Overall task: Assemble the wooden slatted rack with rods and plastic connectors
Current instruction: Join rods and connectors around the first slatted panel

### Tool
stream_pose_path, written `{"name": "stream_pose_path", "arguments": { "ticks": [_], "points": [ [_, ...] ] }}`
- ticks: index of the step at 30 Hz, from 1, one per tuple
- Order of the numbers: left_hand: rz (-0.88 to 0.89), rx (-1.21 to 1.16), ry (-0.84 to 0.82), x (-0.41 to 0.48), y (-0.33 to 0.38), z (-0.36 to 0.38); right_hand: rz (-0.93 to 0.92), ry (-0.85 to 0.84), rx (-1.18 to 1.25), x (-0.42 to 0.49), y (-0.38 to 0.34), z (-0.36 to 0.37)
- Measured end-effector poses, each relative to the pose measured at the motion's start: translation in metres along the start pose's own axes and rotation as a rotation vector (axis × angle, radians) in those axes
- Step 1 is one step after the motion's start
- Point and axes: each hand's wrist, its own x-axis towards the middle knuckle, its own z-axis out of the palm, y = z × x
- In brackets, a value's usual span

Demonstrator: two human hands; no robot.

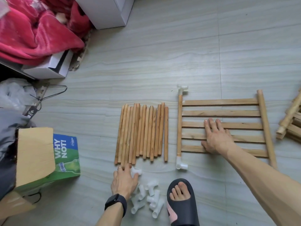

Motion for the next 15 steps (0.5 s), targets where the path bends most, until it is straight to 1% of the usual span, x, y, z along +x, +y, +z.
{"name": "stream_pose_path", "arguments": {
  "ticks": [3, 7, 11, 13, 15],
  "points": [
    [-0.008, 0.004, -0.024, 0.003, 0.004, 0.007, -0.005, -0.009, 0.008, 0.0, 0.002, 0.0],
    [0.101, 0.072, -0.035, 0.006, 0.012, 0.002, -0.008, -0.008, 0.02, -0.001, 0.002, 0.001],
    [0.173, 0.071, -0.111, 0.013, 0.025, -0.018, -0.015, -0.007, 0.033, -0.001, 0.002, 0.001],
    [0.215, -0.044, -0.186, 0.021, 0.038, -0.032, -0.016, -0.01, 0.032, 0.0, 0.003, 0.0],
    [0.251, -0.299, -0.293, 0.031, 0.057, -0.05, -0.022, -0.008, 0.014, 0.001, 0.003, -0.002]
  ]
}}
